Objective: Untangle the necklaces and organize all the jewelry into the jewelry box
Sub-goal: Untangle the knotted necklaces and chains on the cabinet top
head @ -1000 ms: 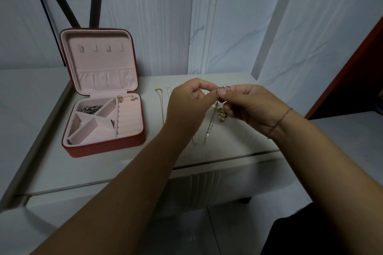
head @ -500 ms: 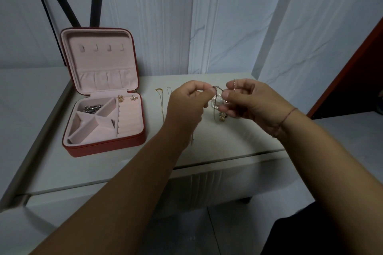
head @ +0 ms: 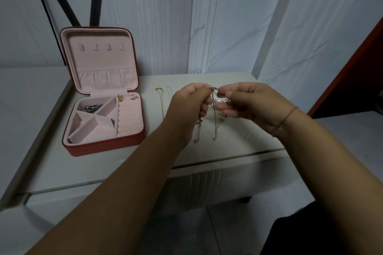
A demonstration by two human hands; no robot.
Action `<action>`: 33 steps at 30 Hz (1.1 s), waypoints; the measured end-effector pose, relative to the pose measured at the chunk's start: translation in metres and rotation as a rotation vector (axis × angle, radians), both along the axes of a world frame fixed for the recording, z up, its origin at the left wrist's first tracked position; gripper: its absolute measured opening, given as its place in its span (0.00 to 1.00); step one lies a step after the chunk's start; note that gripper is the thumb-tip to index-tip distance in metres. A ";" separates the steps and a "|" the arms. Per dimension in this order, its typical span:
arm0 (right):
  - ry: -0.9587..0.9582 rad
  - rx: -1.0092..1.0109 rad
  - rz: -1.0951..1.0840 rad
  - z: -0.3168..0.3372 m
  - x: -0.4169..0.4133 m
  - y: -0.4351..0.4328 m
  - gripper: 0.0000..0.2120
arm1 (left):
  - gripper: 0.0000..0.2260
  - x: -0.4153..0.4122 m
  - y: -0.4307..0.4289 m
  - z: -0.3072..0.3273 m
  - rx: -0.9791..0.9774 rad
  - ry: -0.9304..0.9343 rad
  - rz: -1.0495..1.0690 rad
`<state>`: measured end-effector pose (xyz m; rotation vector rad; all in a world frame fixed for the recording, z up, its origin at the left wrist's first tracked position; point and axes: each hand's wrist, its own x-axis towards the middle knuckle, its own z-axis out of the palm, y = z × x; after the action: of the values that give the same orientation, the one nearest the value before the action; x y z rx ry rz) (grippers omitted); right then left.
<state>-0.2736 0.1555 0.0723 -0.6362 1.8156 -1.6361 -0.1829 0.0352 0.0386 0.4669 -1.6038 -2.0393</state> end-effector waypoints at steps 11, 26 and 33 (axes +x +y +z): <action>0.300 0.018 -0.091 0.001 -0.002 0.000 0.11 | 0.03 -0.001 -0.005 -0.001 -0.004 -0.008 0.029; 0.018 0.028 -0.112 0.006 -0.008 0.000 0.06 | 0.04 -0.001 -0.007 -0.002 -0.005 -0.028 0.053; -0.092 -0.042 -0.117 0.001 -0.016 0.003 0.05 | 0.04 -0.001 -0.008 -0.004 0.051 -0.086 0.000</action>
<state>-0.2894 0.1586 0.0734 -0.4726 1.7853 -1.7546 -0.1844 0.0277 0.0345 0.5806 -1.6045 -2.0901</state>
